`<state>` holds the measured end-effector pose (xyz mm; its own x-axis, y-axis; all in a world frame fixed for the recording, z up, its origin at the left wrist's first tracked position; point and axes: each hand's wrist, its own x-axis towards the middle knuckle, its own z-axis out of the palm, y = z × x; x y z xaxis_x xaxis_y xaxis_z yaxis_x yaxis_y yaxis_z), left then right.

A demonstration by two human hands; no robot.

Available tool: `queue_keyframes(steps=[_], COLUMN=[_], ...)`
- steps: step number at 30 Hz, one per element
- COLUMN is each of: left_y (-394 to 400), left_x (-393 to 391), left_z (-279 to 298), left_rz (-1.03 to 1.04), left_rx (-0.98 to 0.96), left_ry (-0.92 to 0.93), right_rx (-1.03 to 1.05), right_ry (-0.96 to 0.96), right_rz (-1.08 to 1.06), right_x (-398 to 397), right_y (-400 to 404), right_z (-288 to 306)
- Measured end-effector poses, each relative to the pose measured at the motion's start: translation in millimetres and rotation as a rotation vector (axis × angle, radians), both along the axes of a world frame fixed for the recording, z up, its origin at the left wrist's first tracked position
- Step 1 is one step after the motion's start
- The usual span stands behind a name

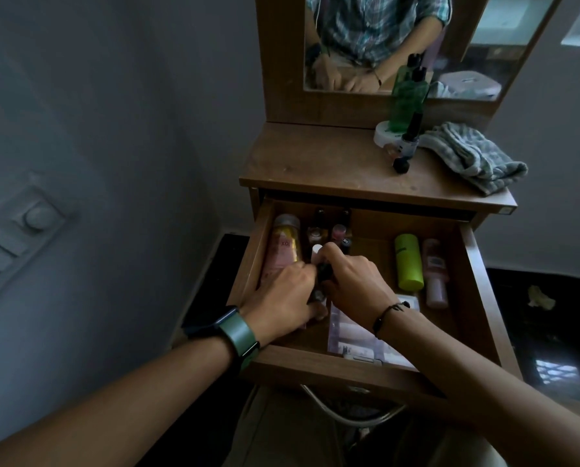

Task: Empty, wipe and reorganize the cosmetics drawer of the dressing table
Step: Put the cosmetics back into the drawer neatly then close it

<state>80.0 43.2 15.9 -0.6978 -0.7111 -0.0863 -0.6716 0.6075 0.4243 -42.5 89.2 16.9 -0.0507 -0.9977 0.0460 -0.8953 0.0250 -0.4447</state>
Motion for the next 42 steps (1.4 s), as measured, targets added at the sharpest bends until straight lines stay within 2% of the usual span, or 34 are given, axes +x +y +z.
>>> queue_keyframes(steps=[14,24,35,42], left_y=[1,3,0,-12], left_x=[1,1,5,2], left_z=[3,10,12,24], left_rz=[-0.015,0.064,0.199,0.157], left_rx=[0.022,0.041,-0.077,-0.104], left_ry=[0.057,0.141,0.274,0.343], right_rx=[-0.008,-0.184,-0.306,-0.512], right_ry=[-0.121,-0.189,-0.177,-0.325], right_rz=[-0.098,-0.159,-0.193,-0.314], right_x=[-4,-13,-14,-30], right_y=[5,10,11,15], right_z=[4,2,5,21])
